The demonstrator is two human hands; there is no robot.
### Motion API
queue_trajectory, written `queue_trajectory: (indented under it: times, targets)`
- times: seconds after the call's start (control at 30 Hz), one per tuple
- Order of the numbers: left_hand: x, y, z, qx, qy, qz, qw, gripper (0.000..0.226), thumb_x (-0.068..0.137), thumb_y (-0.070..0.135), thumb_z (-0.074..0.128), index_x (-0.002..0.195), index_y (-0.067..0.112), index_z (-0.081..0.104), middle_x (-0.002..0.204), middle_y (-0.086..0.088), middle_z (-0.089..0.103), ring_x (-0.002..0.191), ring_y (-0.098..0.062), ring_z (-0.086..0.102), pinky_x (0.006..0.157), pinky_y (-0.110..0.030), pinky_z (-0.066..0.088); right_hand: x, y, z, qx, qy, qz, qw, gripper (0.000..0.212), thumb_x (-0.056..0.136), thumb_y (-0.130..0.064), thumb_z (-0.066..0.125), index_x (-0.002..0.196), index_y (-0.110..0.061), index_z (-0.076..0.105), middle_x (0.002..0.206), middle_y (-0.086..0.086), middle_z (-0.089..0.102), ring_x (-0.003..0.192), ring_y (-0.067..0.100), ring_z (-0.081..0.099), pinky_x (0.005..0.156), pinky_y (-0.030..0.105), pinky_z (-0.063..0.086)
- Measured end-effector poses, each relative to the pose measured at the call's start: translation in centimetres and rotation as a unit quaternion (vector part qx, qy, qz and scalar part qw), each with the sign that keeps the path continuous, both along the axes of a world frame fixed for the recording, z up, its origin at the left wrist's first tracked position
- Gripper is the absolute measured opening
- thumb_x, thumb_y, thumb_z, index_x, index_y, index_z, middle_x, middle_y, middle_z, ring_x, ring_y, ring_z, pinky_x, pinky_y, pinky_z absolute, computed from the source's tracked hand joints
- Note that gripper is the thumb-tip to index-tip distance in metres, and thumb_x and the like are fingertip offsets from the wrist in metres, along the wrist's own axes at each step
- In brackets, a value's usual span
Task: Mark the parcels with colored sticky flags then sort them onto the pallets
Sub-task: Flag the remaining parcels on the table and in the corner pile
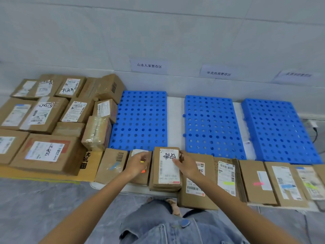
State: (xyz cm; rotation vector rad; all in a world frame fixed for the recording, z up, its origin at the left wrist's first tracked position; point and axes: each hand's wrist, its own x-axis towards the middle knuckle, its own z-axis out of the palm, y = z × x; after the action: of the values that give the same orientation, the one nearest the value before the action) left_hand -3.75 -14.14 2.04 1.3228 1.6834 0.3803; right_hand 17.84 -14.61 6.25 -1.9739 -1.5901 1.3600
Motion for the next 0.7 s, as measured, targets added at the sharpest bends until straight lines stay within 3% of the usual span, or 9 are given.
queue_trajectory:
  times: [0.07,0.13,0.2,0.27,0.5,0.6,0.7]
  targets:
    - [-1.5,0.0,-1.0,0.064,0.129,0.016,0.989,0.036,0.086,0.015,0.066,0.121,0.012,0.056,0.12,-0.007,0.057,0.115,-0.022,0.052,0.095,-0.03,0.041,0.0,0.1,-0.5,0.01,-0.009,0.006,1.0,0.027,0.092,-0.03,0.056,0.112,-0.013,0.052,0.093,-0.002,0.059,0.085,0.015,0.058,0.065,0.022,0.042]
    - [-3.2,0.1,-2.0,0.066,0.24,-0.012,0.968,0.062,0.08,0.032,0.073,0.132,0.015,0.045,0.132,-0.007,0.048,0.123,-0.025,0.043,0.1,-0.032,0.036,0.0,0.0,-0.8,0.014,-0.018,0.006,1.0,0.029,0.091,-0.032,0.056,0.113,-0.014,0.053,0.092,-0.003,0.06,0.085,0.015,0.058,0.067,0.023,0.045]
    - [-4.1,0.2,-2.9,0.048,0.269,-0.043,0.961,0.085,0.073,0.044,0.075,0.142,0.019,0.032,0.142,-0.005,0.039,0.129,-0.026,0.036,0.105,-0.035,0.032,0.0,0.0,-0.9,0.014,-0.022,0.003,1.0,0.031,0.091,-0.034,0.057,0.115,-0.014,0.053,0.096,-0.002,0.062,0.087,0.014,0.059,0.073,0.026,0.047]
    - [-3.9,0.2,-3.4,0.042,0.276,-0.05,0.959,0.091,0.071,0.047,0.076,0.144,0.02,0.028,0.143,-0.005,0.035,0.128,-0.026,0.035,0.103,-0.033,0.032,-0.2,0.0,-1.1,0.011,-0.019,-0.007,1.0,0.034,0.09,-0.035,0.057,0.117,-0.015,0.052,0.099,-0.001,0.063,0.089,0.015,0.06,0.076,0.028,0.049]
    - [-4.0,1.8,-3.3,0.05,0.326,-0.103,0.938,0.062,0.081,0.027,0.07,0.134,0.017,0.04,0.127,-0.005,0.04,0.118,-0.021,0.042,0.092,-0.029,0.038,-0.7,-0.2,-0.5,0.02,-0.015,-0.017,1.0,0.036,0.09,-0.034,0.059,0.119,-0.014,0.052,0.104,0.0,0.063,0.091,0.016,0.06,0.082,0.032,0.052]
    - [-5.1,2.4,-3.6,0.073,0.305,-0.1,0.944,0.053,0.076,0.027,0.076,0.121,0.016,0.049,0.119,-0.004,0.045,0.111,-0.021,0.044,0.089,-0.029,0.04,-0.7,-0.2,-0.1,0.021,-0.011,-0.023,0.999,0.034,0.092,-0.029,0.058,0.121,-0.012,0.051,0.104,-0.001,0.061,0.088,0.012,0.057,0.077,0.024,0.049]
    - [-5.9,2.9,-3.6,0.092,0.244,-0.061,0.963,0.037,0.074,0.024,0.078,0.102,0.016,0.054,0.106,-0.003,0.053,0.101,-0.021,0.048,0.081,-0.03,0.042,-0.8,0.0,0.1,0.024,-0.016,-0.031,0.999,0.036,0.091,-0.027,0.059,0.123,-0.011,0.051,0.109,0.005,0.063,0.088,0.016,0.057,0.077,0.027,0.05]
